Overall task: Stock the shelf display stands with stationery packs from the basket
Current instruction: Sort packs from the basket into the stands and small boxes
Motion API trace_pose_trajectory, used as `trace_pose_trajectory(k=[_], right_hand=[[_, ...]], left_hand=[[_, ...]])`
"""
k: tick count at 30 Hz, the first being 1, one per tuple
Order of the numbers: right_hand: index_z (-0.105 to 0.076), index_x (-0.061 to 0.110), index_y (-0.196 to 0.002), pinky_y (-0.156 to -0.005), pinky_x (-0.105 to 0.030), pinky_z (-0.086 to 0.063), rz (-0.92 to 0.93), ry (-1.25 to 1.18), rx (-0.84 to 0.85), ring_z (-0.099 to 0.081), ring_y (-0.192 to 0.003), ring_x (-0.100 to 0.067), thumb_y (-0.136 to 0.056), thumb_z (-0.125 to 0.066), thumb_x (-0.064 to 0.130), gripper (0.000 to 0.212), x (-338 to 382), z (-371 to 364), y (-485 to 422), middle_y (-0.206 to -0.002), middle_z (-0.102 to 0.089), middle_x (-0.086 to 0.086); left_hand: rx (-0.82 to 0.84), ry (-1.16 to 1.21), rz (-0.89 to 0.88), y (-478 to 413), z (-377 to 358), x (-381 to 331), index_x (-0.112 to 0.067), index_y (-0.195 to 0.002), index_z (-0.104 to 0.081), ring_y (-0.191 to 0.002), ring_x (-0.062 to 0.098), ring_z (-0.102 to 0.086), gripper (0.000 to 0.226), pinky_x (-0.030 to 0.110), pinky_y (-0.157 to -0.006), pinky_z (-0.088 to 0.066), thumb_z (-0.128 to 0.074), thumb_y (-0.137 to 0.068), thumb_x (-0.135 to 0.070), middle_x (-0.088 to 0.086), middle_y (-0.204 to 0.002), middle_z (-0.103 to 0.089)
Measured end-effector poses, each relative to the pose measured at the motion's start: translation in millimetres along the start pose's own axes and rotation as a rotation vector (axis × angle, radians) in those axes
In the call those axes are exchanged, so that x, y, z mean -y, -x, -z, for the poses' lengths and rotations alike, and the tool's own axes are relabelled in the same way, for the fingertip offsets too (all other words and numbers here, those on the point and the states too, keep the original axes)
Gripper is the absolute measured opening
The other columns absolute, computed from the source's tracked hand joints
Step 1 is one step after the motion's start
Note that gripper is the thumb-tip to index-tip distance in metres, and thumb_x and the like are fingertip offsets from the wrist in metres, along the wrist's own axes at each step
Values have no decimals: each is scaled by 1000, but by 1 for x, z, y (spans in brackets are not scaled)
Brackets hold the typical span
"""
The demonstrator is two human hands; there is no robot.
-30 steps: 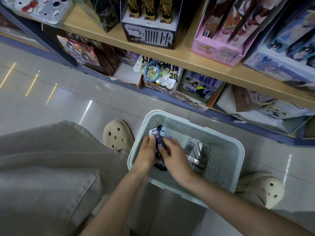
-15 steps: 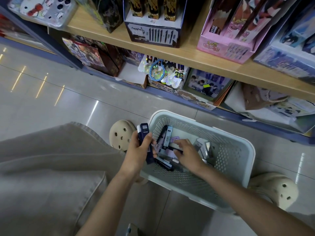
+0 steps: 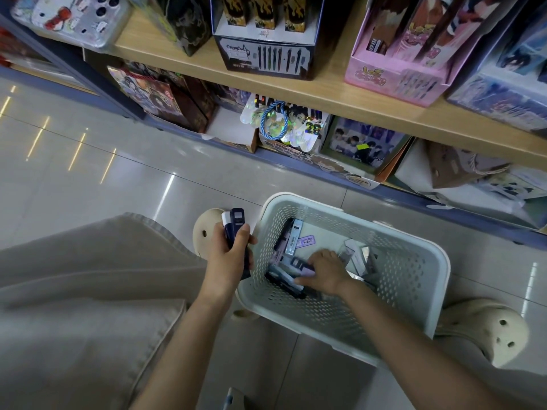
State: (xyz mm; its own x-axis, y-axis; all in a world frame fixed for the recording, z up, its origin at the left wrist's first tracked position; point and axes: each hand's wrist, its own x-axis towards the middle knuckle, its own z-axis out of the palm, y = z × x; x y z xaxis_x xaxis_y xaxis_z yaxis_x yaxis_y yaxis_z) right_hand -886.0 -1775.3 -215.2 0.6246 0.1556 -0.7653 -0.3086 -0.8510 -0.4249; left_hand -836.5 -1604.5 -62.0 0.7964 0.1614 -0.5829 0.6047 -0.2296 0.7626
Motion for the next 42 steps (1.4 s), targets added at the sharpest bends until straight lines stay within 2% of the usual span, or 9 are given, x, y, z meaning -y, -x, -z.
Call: trace_pose_trajectory(k=[5,15,19,23,26,30,34,36,42], right_hand=[[-53,9,-118,-84,-25,-39,47,-241,57,-51,-109,-21,-86,-68,35,44,-1,-5,13,-119,-50,-8],[-56,5,-107,-72,-24,-34,20,-180,80,-52,-93,-19,-97,-49,16,17,-13,-6,24,-113,-58,-15],[-56,6,-112,-82,-28,-41,-30,-248,91,-53,-94,-17,-97,-48,11,18,-21,-1,37,-106,-59,-9],[-51,16,-95,-75,-36,-49,7,-473,-5,-55,-79,-17,-97,-44,4,15,-12,13,56,-89,-58,-5],[-48,15,-99,-64,-21,-46,97,-638,-189,-54,-62,-5,-101,-38,10,11,17,32,81,-80,-59,0],[-46,6,-109,-60,-12,-46,257,-852,-293,-58,-61,5,-100,-41,10,11,57,52,112,-82,-60,-2],[-54,4,-109,-62,-20,-50,282,-893,-302,-61,-66,-3,-97,-50,12,15,79,57,126,-98,-61,-14],[-58,9,-103,-72,-29,-53,303,-835,-342,-62,-74,-8,-95,-55,15,11,84,62,135,-91,-66,-10],[-49,22,-93,-82,-27,-48,417,-712,-409,-59,-84,-10,-96,-52,11,11,87,92,167,-86,-60,4]], left_hand=[[16,6,24,1,-2,1,-15,-79,-48,-44,11,-43,22,28,-51,-40,-46,-99,-25,5,-58,-49],[18,-11,19,2,-4,12,-9,-87,-50,-47,15,-41,22,22,-45,-39,-49,-98,-28,2,-56,-47],[53,-77,-36,5,-7,17,-10,-91,-47,-56,15,-44,15,33,-60,-40,-51,-97,-24,2,-65,-48],[87,-49,-51,13,-12,16,-14,-93,-54,-64,16,-55,14,33,-64,-47,-65,-88,-20,3,-74,-58],[109,-10,-3,19,-15,16,-1,-100,-62,-76,22,-67,31,36,-71,-56,-74,-80,-20,10,-85,-70],[151,150,28,33,-21,12,-8,-78,-53,-43,11,-43,19,21,-42,-38,-71,-84,-15,3,-56,-51],[187,233,-19,47,-21,-1,-15,-73,-52,-38,7,-35,21,18,-39,-32,-66,-88,-12,-5,-46,-45],[176,271,-31,51,-18,-7,-13,-71,-50,-36,8,-32,23,18,-37,-30,-65,-88,-10,-4,-44,-40],[249,335,-109,76,-12,-41,-12,-76,-57,-36,7,-33,14,17,-38,-31,-64,-89,-12,-4,-43,-42]])
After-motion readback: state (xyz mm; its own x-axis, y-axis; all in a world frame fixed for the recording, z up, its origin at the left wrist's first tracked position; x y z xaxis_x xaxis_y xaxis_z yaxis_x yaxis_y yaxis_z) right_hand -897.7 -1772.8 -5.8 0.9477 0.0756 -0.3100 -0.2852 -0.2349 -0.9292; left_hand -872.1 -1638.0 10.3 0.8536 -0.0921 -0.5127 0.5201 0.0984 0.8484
